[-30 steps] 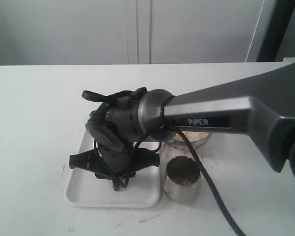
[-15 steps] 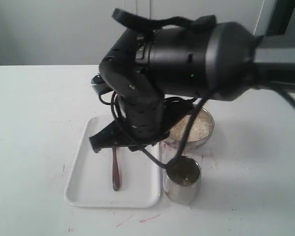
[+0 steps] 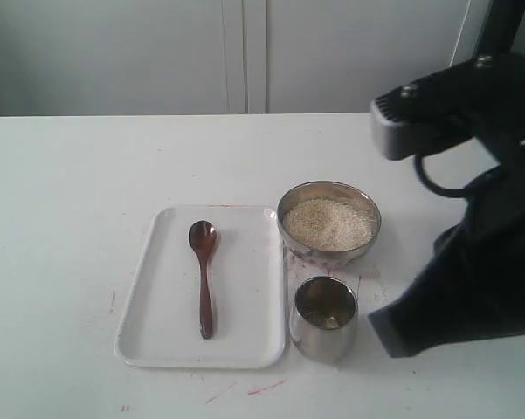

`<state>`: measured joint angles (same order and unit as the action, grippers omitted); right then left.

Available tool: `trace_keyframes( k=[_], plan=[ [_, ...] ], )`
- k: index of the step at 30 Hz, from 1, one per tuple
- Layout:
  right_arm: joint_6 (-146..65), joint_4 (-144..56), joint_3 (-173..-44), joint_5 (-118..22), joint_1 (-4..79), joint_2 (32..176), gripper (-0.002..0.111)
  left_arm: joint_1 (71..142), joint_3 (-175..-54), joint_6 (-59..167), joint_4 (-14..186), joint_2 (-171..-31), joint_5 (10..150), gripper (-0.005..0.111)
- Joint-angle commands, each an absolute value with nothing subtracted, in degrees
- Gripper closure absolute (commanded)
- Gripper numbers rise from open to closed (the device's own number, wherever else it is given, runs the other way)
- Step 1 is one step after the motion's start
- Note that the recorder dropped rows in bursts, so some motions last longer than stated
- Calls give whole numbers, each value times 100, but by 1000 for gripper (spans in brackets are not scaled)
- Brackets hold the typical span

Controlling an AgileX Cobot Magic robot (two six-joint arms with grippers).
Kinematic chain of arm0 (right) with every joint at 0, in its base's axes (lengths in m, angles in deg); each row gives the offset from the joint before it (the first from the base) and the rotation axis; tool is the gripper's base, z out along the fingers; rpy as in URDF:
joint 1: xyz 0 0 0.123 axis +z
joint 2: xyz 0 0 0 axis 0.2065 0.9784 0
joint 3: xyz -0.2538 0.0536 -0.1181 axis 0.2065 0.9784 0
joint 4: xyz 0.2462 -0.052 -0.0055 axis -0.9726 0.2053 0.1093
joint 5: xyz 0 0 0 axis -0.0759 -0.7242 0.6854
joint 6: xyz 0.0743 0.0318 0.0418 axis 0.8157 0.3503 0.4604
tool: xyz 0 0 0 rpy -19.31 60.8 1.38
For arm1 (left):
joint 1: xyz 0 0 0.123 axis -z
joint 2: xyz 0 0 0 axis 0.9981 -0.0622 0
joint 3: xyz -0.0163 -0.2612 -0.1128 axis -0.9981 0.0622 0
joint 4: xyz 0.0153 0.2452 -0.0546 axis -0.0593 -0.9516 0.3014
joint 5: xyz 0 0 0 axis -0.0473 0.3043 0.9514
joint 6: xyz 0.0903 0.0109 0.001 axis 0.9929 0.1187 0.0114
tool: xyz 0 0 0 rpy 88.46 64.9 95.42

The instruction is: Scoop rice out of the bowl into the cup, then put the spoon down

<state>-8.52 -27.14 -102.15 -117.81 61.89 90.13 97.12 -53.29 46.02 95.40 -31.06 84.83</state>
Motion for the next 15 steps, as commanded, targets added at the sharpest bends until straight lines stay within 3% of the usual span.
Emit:
trace_keyframes(
  k=[1, 15],
  plan=[
    [-925, -2815, -10067, -11781, 6213, 8454, 108, 9718, -5364, 4592, 9599, -3110, 8468, 92],
    [-1010, -2240, -10067, -11781, 6213, 7790, 108, 9718, -5364, 4592, 9599, -3110, 8468, 92]
  ],
)
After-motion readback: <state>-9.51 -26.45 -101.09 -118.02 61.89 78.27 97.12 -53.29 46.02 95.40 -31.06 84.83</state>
